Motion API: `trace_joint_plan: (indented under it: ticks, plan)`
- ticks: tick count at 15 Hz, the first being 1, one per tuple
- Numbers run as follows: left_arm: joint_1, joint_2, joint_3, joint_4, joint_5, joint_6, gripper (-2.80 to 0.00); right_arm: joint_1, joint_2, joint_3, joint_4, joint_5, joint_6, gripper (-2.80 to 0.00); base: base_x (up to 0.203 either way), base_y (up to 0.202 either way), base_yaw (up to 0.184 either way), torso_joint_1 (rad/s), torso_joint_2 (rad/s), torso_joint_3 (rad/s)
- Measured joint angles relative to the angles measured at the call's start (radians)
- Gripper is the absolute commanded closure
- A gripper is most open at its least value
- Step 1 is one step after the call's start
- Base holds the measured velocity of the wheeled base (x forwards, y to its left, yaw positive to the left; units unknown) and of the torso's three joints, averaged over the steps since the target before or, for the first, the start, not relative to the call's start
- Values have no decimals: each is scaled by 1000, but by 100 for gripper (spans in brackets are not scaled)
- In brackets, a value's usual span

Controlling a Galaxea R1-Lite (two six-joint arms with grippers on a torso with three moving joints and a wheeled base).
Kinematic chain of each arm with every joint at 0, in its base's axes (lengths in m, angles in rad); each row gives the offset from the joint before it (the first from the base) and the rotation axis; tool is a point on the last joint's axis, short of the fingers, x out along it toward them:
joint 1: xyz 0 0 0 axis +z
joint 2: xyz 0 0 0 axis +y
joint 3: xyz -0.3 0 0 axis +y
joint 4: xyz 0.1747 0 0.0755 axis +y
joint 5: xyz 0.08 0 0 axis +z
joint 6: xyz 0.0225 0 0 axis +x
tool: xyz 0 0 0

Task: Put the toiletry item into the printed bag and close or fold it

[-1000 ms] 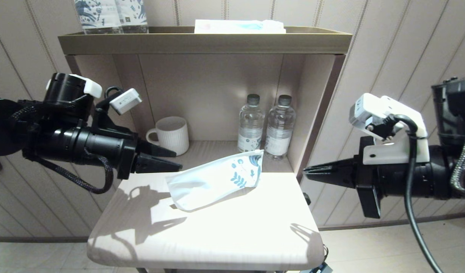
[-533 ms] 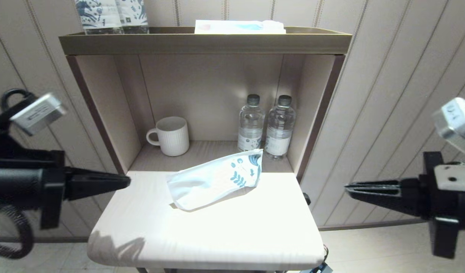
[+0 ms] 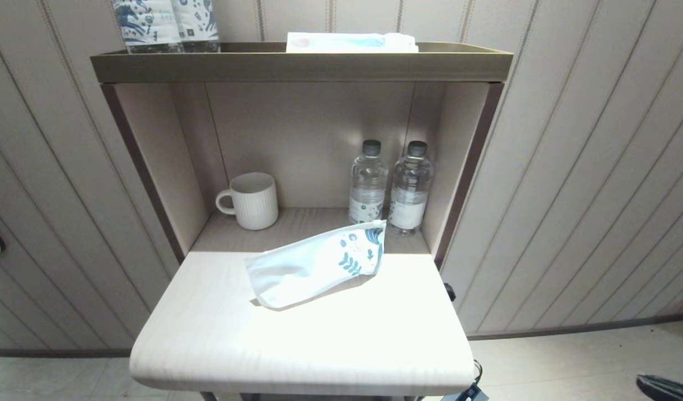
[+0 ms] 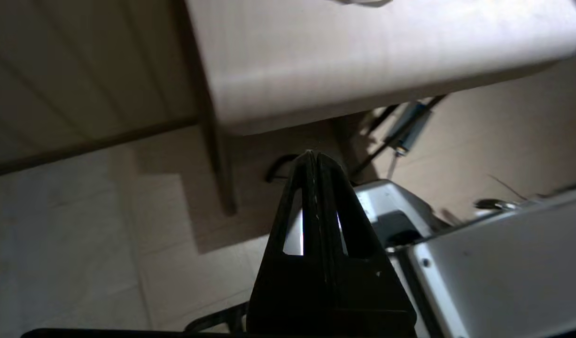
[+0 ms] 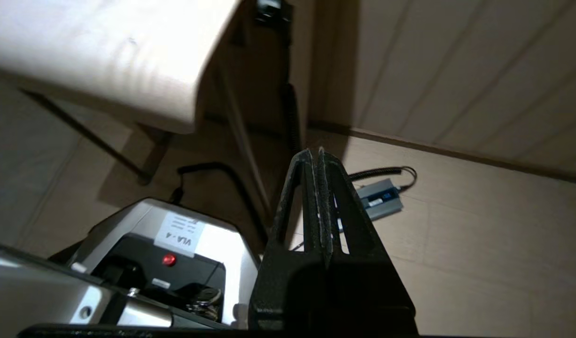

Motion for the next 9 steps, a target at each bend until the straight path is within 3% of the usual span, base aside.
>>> trace_joint_plan:
  ticks: [3,6,9]
  plan:
    - [44,-173,166,-56,137,-4,0,-125,-148,123,-7,-28,13,0,0,0,0,0,0,0]
    - [177,-287,332,-162,154,45,0,-257,-281,248,-60,-65,-15,0,0,0,0,0,0,0]
    - [225,-370,503,-324,185,136,0,-282,-333,379,-267,-117,-19,0,0,0,0,0,0,0]
